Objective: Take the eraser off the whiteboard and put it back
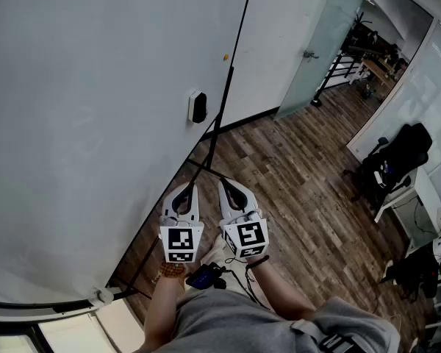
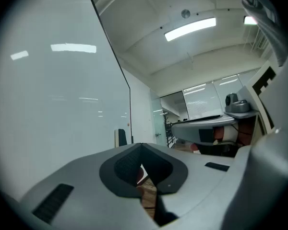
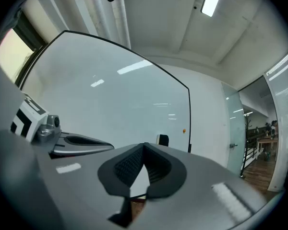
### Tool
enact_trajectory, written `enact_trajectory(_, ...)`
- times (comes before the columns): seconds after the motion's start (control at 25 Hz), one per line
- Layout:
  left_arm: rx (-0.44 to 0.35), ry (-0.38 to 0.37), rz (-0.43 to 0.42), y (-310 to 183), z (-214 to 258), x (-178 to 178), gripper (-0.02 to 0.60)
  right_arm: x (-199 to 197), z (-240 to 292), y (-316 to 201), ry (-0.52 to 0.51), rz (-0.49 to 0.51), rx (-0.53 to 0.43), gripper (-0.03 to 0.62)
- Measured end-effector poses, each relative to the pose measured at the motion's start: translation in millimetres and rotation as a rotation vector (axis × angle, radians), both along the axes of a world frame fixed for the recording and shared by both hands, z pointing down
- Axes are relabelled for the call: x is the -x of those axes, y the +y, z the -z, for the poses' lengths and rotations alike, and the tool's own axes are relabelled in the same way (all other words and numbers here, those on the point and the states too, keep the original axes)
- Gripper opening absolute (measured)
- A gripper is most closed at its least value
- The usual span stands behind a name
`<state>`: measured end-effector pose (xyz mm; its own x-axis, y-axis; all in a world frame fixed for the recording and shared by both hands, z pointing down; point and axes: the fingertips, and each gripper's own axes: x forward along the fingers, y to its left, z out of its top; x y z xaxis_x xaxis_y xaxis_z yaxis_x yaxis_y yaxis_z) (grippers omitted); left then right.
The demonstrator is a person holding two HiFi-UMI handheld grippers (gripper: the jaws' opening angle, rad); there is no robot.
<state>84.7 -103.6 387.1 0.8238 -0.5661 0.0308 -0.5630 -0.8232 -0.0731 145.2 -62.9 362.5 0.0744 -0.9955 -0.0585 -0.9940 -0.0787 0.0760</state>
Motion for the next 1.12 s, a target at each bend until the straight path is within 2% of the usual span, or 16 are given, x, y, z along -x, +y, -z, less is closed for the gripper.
enact_trajectory(0.16,-0.001,0.002,0.001,-2.9,3.9,-4.0,0.006,-6.1,4.5,-3.6,-0.018,0.005,-0.012,0.012)
enact_trajectory(0.24,-0.005,-0.005,0.002,-4.1,1.9,-3.7,0.006,-6.5,2.4,-5.7,-0.018,0.008,-0.008,0.034)
enact_trajectory(1.12,0.02,-0.017,0.055,-28.8,-12.4,7.4,0.006,-4.8,-5.1,-32.5,-0.019,0.051,0.007,0.034)
